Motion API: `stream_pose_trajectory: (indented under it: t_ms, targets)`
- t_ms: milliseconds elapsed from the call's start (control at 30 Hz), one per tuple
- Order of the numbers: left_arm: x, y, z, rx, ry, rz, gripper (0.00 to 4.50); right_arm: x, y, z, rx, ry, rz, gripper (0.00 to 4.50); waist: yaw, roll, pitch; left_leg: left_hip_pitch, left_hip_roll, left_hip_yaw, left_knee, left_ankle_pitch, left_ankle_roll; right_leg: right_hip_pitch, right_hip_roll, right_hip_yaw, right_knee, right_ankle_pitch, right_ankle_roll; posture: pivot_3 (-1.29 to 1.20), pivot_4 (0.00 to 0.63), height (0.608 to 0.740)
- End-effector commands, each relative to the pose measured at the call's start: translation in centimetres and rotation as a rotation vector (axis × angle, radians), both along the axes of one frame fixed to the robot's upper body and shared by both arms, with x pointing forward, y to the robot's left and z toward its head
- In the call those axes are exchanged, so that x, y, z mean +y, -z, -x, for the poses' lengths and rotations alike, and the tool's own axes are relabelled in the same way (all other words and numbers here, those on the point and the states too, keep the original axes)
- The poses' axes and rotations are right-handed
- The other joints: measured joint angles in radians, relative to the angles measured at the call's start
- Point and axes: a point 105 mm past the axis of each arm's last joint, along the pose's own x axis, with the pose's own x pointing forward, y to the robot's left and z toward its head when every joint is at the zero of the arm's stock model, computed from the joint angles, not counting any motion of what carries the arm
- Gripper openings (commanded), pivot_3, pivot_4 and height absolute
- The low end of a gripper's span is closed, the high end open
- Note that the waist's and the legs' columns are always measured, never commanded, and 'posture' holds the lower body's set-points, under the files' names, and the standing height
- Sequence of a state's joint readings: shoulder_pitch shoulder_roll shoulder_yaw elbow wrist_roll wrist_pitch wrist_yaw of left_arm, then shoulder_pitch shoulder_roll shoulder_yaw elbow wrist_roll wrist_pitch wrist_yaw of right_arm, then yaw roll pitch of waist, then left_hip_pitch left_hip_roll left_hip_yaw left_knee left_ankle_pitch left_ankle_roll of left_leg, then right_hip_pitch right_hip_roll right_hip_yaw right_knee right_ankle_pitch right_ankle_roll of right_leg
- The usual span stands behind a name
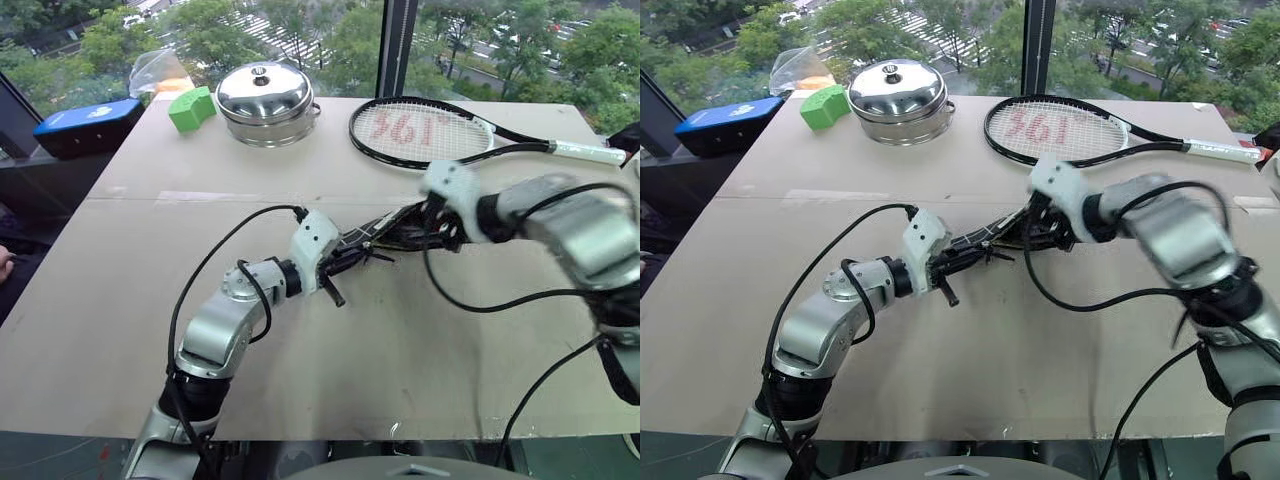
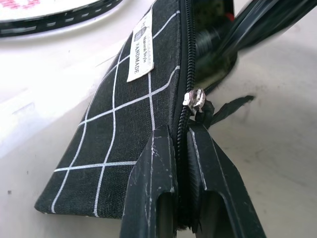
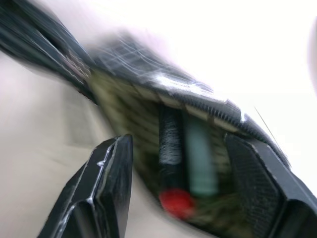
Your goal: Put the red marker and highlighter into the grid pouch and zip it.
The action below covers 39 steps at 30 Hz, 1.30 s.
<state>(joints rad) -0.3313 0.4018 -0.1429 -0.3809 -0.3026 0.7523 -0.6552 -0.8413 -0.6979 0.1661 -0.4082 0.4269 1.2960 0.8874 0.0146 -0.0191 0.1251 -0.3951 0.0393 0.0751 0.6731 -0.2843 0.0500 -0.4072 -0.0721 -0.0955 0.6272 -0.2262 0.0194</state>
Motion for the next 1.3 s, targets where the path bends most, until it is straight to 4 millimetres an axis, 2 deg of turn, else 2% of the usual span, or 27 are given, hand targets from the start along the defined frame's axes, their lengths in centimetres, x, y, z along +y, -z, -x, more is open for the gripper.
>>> stream_pose_trajectory:
  t_ms: [33, 100, 200, 400, 600, 767, 867, 933, 1233, 1267, 1300]
  targets:
    - [-0.6, -2.1, 0.2, -0.037, 0.043, 0.046, 0.0, 0.2, 0.1, 2.7, 0.096, -0.028, -0.101, 3.01, 0.0, -0.001, -0.001, 0.0, 0.0, -0.001, 0.0, 0.0, 0.0, 0.001, 0.0, 0.0, 0.0, 0.0, 0.0, 0.0, 0.15, 0.74]
    - [-0.6, -2.3, 0.1, -0.035, 0.056, 0.041, 0.0, 0.5, 1.2, 3.2, 0.134, -0.004, -0.122, 3.01, -0.001, 0.0, 0.0, 0.001, 0.0, -0.002, 0.0, 0.0, 0.0, 0.002, -0.001, -0.001, 0.0, 0.0, 0.0, 0.0, 0.15, 0.74]
    - [-0.8, -2.5, 0.0, -0.034, 0.085, 0.027, 0.0, 2.2, 4.2, 3.5, 0.236, 0.091, -0.221, 3.01, -0.003, 0.0, 0.0, 0.002, 0.0, -0.001, 0.0, 0.0, 0.0, 0.002, -0.001, 0.0, 0.001, 0.0, 0.0, 0.0, 0.15, 0.74]
    - [-0.5, -2.7, 0.0, -0.029, 0.105, 0.0, 0.0, 4.0, 6.3, 4.1, 0.317, 0.166, -0.357, 3.01, 0.0, 0.002, 0.0, 0.002, -0.001, -0.001, 0.0, 0.001, -0.001, 0.0, 0.001, 0.0, 0.004, 0.0, 0.0, 0.0, 0.15, 0.74]
    - [-0.1, -2.5, 0.2, -0.023, 0.12, -0.026, 0.0, 4.1, 6.1, 1.7, 0.253, 0.305, -0.516, 3.01, -0.002, 0.002, 0.0, 0.002, -0.002, -0.001, 0.0, 0.001, -0.001, 0.001, 0.002, 0.001, 0.004, 0.0, 0.0, 0.0, 0.15, 0.74]
    - [0.3, -2.4, 0.4, -0.022, 0.125, -0.045, 0.0, 4.6, 6.1, 1.5, 0.236, 0.279, -0.554, 3.01, -0.002, 0.002, 0.001, 0.002, -0.002, -0.001, -0.001, 0.001, -0.002, 0.001, 0.003, 0.001, 0.003, 0.0, 0.0, 0.0, 0.15, 0.74]
    - [0.4, -2.3, 0.5, -0.021, 0.126, -0.054, 0.0, 5.2, 6.1, 1.5, 0.245, 0.249, -0.572, 2.23, -0.003, 0.002, 0.001, 0.002, -0.002, -0.001, -0.001, 0.001, -0.002, 0.001, 0.003, 0.001, 0.003, 0.0, 0.0, 0.0, 0.15, 0.74]
    - [0.6, -2.3, 0.5, -0.021, 0.121, -0.059, 0.0, 5.4, 6.0, 1.6, 0.245, 0.236, -0.572, 1.33, -0.004, 0.002, 0.001, 0.003, -0.002, -0.001, -0.001, 0.001, -0.002, 0.001, 0.003, 0.001, 0.003, 0.0, 0.0, 0.0, 0.15, 0.74]
    - [0.9, -2.1, 0.7, -0.021, 0.109, -0.063, 0.0, 6.1, 6.1, 1.5, 0.253, 0.206, -0.572, 1.33, -0.003, 0.002, 0.001, 0.003, -0.002, -0.001, -0.001, 0.001, -0.002, 0.001, 0.003, 0.001, 0.003, 0.0, 0.0, 0.0, 0.15, 0.74]
    - [1.0, -2.1, 0.7, -0.021, 0.108, -0.064, 0.0, 6.1, 6.1, 1.5, 0.255, 0.203, -0.575, 0.79, -0.004, 0.002, 0.001, 0.003, -0.002, -0.001, -0.001, 0.001, -0.002, 0.001, 0.003, 0.001, 0.003, 0.0, 0.0, 0.0, 0.15, 0.74]
    - [1.1, -2.0, 0.8, -0.021, 0.106, -0.067, 0.0, 6.2, 6.1, 1.5, 0.257, 0.198, -0.577, 0.7, -0.004, 0.002, 0.001, 0.003, -0.002, -0.001, -0.001, 0.001, -0.002, 0.001, 0.003, 0.001, 0.003, 0.0, 0.0, 0.0, 0.15, 0.74]
